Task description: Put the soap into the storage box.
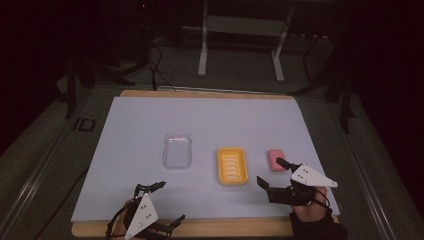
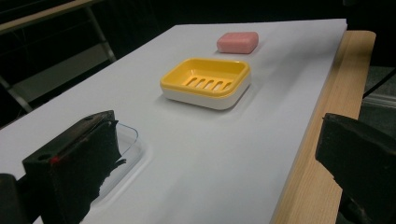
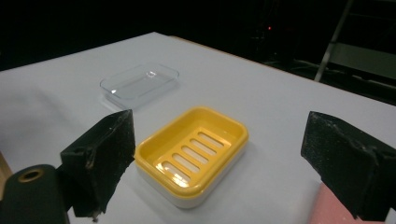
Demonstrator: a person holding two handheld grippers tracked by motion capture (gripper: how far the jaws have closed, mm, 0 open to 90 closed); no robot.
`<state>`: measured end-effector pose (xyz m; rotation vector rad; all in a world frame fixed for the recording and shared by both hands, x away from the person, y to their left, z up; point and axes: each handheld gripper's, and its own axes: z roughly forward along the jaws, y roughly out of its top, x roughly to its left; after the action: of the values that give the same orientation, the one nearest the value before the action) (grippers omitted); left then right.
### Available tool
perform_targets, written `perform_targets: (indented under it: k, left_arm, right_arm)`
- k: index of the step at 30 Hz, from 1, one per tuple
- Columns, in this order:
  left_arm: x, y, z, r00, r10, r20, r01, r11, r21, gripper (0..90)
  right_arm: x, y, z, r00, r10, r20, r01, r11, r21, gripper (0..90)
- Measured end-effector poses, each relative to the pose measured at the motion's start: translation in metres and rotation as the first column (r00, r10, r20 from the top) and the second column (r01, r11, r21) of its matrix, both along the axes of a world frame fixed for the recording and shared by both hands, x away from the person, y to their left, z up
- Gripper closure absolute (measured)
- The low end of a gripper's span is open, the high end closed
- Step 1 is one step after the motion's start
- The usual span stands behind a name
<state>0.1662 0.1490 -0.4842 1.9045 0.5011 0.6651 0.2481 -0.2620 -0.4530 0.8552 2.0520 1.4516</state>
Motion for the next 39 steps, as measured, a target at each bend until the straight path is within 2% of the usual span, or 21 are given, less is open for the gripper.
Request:
perform_targets:
  k: [4, 5, 6, 11, 19, 23, 26, 30, 31, 33, 34, 36, 37, 38, 39]
  left_arm:
    - [0.0, 0.0, 0.0, 1.0, 0.0, 0.0, 0.0, 1.0, 0.002, 0.4]
    - [0.0, 0.0, 0.0, 1.0, 0.0, 0.0, 0.0, 1.0, 0.002, 0.4]
    - [0.0, 0.0, 0.0, 1.0, 0.001, 0.0, -0.001, 1.0, 0.003, 0.4]
    - [0.0, 0.0, 0.0, 1.0, 0.0, 0.0, 0.0, 1.0, 0.003, 0.4]
    - [0.0, 0.0, 0.0, 1.0, 0.0, -0.001, 0.0, 1.0, 0.003, 0.4]
    - [-0.001, -0.001, 0.0, 1.0, -0.001, 0.0, 0.001, 1.0, 0.003, 0.4]
    - [-0.001, -0.001, 0.0, 1.0, 0.0, 0.0, 0.0, 1.0, 0.005, 0.4]
    - [-0.001, -0.001, 0.0, 1.0, 0.0, 0.0, 0.0, 1.0, 0.006, 0.4]
    - [-0.001, -0.001, 0.0, 1.0, 0.0, 0.0, 0.0, 1.0, 0.006, 0.4]
    - [0.0, -0.001, -0.001, 1.0, 0.001, -0.001, -0.001, 1.0, 0.009, 0.4]
    - [0.0, -0.001, -0.001, 1.0, 0.002, -0.002, -0.002, 1.0, 0.009, 0.4]
    - [0.0, -0.001, -0.001, 1.0, 0.002, -0.001, -0.002, 1.0, 0.008, 0.4]
    - [0.0, -0.001, -0.001, 1.0, 0.002, -0.001, -0.002, 1.0, 0.008, 0.4]
    - [0.0, -0.001, -0.001, 1.0, 0.002, -0.001, -0.002, 1.0, 0.008, 0.4]
    - [0.0, -0.001, -0.001, 1.0, 0.002, -0.002, -0.002, 1.0, 0.008, 0.4]
  right_arm:
    - [-0.002, 0.0, -0.001, 1.0, 0.004, 0.008, -0.004, 1.0, 0.019, 12.7]
    - [-0.002, 0.0, 0.0, 1.0, 0.001, 0.002, -0.001, 1.0, 0.009, 12.9]
    - [-0.003, -0.002, 0.002, 0.999, 0.034, -0.029, -0.033, 0.999, 0.021, 11.1]
    - [-0.002, -0.002, 0.004, 0.9975, 0.047, -0.052, -0.046, 0.999, 0.015, 11.1]
    - [0.007, -0.002, 0.004, 0.9925, 0.033, -0.118, -0.041, 0.997, -0.068, 11.1]
    - [0.014, -0.003, 0.003, 0.9838, 0.026, -0.177, -0.046, 0.993, -0.11, 11.1]
    - [0.019, -0.004, 0.002, 0.9699, 0.039, -0.24, -0.071, 0.989, -0.128, 10.9]
    - [0.027, -0.005, 0.001, 0.9399, 0.051, -0.338, -0.107, 0.983, -0.151, 10.4]
    - [0.028, -0.005, 0.0, 0.9377, 0.048, -0.344, -0.108, 0.981, -0.159, 10.4]
    - [0.031, -0.005, -0.001, 0.9209, 0.044, -0.387, -0.121, 0.976, -0.179, 10.4]
    - [0.032, -0.004, -0.002, 0.9159, 0.032, -0.4, -0.119, 0.974, -0.194, 10.4]
    - [0.035, -0.003, -0.004, 0.889, 0.018, -0.458, -0.13, 0.968, -0.215, 10.4]
    - [0.036, -0.003, -0.006, 0.8832, 0.007, -0.469, -0.128, 0.965, -0.227, 10.4]
    - [0.037, -0.003, -0.007, 0.8713, 0.002, -0.491, -0.134, 0.963, -0.235, 10.4]
    - [0.038, -0.003, -0.008, 0.8553, -0.012, -0.518, -0.137, 0.959, -0.249, 10.3]
